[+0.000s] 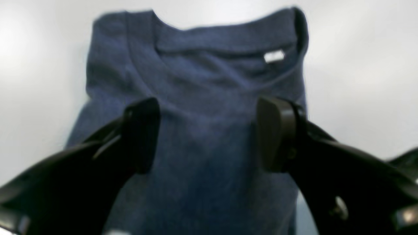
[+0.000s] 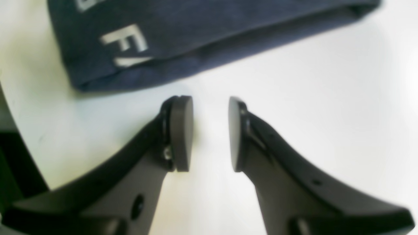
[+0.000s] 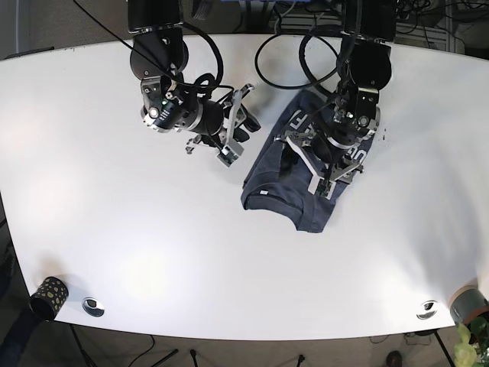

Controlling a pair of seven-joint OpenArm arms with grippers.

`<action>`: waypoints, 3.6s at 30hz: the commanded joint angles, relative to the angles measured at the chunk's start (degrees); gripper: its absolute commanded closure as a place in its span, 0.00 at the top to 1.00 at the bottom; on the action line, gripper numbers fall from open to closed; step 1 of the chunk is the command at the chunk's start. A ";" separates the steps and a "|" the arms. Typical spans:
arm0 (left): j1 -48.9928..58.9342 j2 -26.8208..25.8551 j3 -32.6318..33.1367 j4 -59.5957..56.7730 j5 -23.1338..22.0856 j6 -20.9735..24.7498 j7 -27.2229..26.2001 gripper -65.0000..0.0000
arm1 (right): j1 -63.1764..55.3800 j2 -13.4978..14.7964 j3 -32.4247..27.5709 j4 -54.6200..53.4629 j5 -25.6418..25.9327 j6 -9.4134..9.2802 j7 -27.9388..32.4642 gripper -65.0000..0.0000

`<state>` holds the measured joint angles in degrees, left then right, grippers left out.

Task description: Fold the T-shirt properly

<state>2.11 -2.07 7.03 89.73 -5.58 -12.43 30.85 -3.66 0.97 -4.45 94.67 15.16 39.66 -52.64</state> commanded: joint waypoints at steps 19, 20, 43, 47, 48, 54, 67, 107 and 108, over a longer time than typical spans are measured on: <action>-1.27 -17.58 -6.19 -26.83 -0.61 -0.28 -8.57 0.69 | 2.12 2.24 7.74 6.21 1.41 0.34 -2.17 0.26; -2.07 -18.64 -7.25 -27.62 -0.61 -0.54 -9.00 0.69 | 2.21 2.24 7.74 6.21 1.41 0.34 -2.17 0.26; -2.94 -42.29 -15.69 -48.20 -0.70 -4.32 -22.46 0.70 | 1.95 2.85 7.74 9.02 1.33 0.34 -2.17 0.26; -3.21 -43.52 -15.77 -47.84 -1.23 -4.41 -22.98 0.70 | 1.95 3.03 7.66 9.72 1.06 0.34 -2.17 0.26; -3.21 -43.87 -15.77 -47.32 -2.46 -4.41 -22.98 0.70 | 1.95 3.03 7.83 9.72 1.06 0.34 -2.17 0.26; -2.86 -45.36 -15.77 -41.69 -8.88 -4.41 -22.90 0.70 | 1.95 3.20 7.92 9.72 0.80 0.34 -1.73 0.26; 0.84 -35.17 -20.70 -21.47 -10.02 0.60 -23.25 0.70 | 0.89 5.23 13.72 7.88 -18.10 0.34 22.71 0.25; 43.74 -0.53 -16.04 23.01 7.39 0.51 -23.86 0.68 | -37.79 7.77 20.84 12.36 -15.73 -12.80 47.76 0.26; 45.14 -0.53 -16.04 23.54 7.39 0.51 -23.86 0.68 | -39.20 7.77 20.76 12.71 -15.73 -12.80 47.85 0.26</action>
<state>45.30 -2.22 -8.62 111.53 2.04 -12.43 8.10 -41.25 8.45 16.14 105.49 -1.26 26.92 -6.52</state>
